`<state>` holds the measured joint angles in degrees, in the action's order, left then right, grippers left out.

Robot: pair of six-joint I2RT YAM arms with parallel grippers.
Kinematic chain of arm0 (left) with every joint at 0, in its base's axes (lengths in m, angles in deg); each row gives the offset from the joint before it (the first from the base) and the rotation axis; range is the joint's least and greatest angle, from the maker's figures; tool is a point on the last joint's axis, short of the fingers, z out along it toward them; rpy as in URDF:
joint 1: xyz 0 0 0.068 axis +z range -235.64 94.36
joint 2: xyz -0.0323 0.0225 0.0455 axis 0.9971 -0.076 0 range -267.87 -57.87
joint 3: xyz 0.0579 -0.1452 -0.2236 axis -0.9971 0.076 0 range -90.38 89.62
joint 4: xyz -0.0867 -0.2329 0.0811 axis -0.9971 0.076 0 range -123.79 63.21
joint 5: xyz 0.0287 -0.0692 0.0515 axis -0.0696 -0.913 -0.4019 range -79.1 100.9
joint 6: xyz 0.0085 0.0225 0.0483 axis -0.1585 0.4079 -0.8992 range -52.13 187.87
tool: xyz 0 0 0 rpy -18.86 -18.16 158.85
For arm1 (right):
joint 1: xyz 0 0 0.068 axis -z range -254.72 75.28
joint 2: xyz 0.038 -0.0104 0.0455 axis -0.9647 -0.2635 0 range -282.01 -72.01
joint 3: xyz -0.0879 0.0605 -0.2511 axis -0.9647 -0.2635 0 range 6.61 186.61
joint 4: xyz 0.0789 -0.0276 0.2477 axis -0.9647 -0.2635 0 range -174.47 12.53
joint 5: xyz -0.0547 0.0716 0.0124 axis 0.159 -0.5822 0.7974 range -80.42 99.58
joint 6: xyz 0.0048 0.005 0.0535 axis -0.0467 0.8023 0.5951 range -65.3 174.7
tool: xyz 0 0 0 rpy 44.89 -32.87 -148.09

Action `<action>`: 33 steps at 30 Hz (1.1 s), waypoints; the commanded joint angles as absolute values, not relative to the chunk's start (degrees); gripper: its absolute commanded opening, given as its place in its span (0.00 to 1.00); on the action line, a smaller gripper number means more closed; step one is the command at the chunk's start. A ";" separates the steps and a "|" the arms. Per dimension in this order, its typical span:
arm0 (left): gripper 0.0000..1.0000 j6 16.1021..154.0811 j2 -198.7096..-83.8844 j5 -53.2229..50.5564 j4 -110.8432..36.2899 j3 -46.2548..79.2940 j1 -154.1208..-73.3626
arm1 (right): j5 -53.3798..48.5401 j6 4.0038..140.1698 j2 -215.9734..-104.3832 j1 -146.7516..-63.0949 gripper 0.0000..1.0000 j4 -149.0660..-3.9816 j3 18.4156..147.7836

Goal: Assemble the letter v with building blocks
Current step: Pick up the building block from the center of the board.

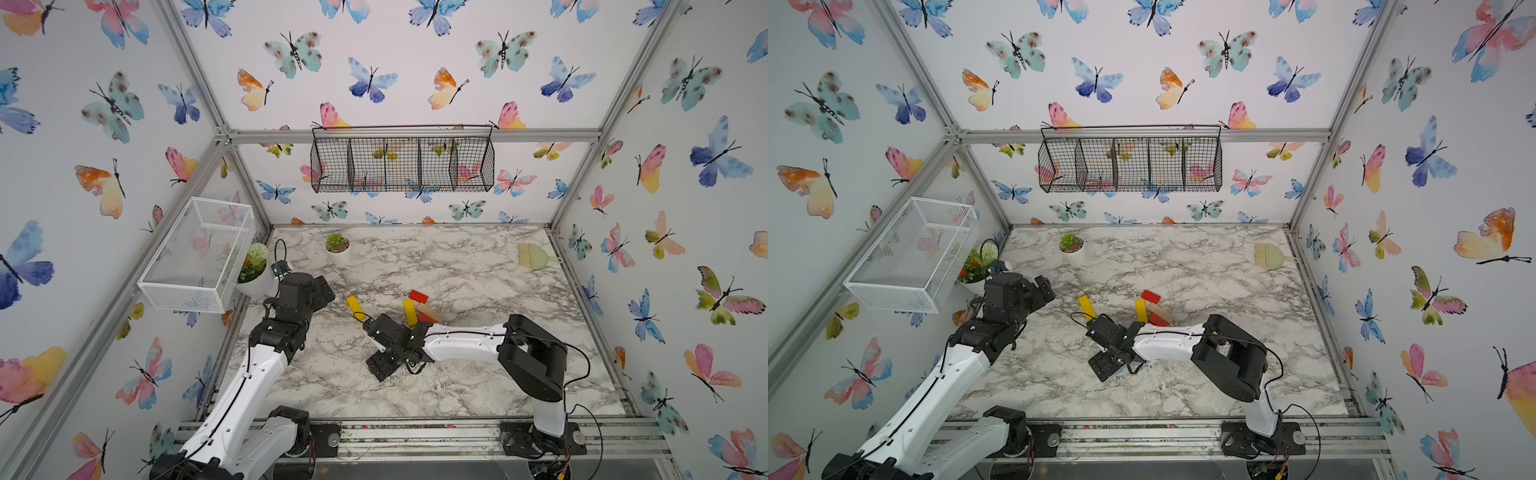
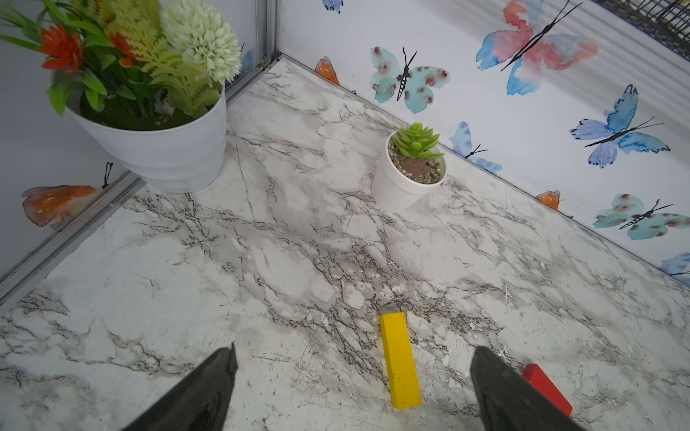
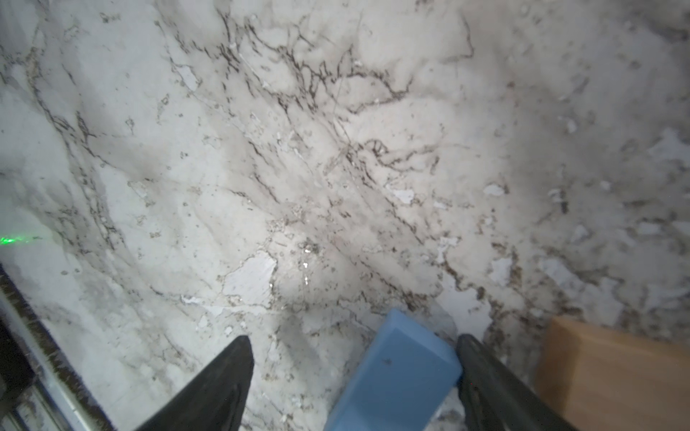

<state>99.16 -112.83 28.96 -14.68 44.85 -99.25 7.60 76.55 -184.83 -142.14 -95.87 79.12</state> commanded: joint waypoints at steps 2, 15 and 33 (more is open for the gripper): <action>0.98 98.98 -112.31 28.81 -15.37 45.77 -98.91 | 8.62 76.65 -187.50 -143.34 0.84 -99.54 79.64; 0.98 99.26 -112.62 28.46 -16.12 46.71 -98.91 | 16.57 78.40 -187.96 -144.68 0.73 -104.86 79.21; 0.98 99.52 -112.76 27.98 -16.85 47.36 -98.84 | 19.19 79.79 -189.08 -146.18 0.40 -107.36 80.43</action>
